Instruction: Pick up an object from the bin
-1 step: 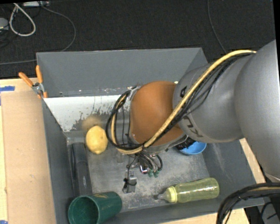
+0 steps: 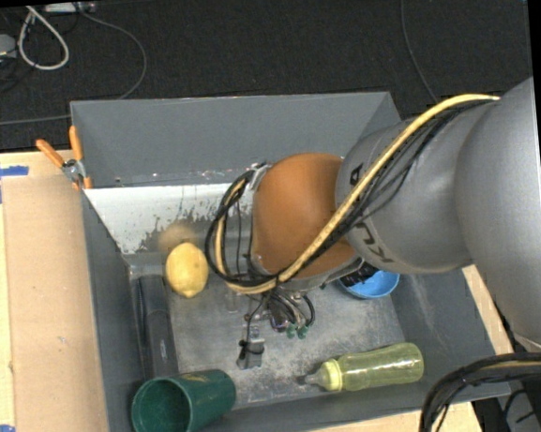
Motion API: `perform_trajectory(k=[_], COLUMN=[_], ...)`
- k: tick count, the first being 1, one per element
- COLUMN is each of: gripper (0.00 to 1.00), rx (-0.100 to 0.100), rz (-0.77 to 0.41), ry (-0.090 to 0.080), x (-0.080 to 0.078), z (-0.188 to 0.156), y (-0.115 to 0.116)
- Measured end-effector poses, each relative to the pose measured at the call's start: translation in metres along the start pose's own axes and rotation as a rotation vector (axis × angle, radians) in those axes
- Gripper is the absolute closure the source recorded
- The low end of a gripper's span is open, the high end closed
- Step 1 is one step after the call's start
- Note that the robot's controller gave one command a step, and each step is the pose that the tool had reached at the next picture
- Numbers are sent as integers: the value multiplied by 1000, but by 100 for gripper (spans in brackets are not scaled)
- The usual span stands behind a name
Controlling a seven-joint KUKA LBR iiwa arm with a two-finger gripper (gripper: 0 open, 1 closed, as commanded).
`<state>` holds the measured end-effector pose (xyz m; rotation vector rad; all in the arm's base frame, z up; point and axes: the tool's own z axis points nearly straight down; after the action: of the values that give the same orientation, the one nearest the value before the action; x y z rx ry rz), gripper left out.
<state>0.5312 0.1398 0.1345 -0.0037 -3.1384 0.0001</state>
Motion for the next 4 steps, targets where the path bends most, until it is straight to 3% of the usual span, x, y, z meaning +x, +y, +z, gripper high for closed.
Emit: perform_trajectory(k=[1, 2, 3, 4], gripper=[0, 0, 0, 0], rx=[4, 2, 9, 18], rz=[-319, -364, -715, -646], ry=[14, 4, 11, -1], x=[47, 54, 57, 53], z=[10, 6, 29, 53], y=[75, 69, 102, 88])
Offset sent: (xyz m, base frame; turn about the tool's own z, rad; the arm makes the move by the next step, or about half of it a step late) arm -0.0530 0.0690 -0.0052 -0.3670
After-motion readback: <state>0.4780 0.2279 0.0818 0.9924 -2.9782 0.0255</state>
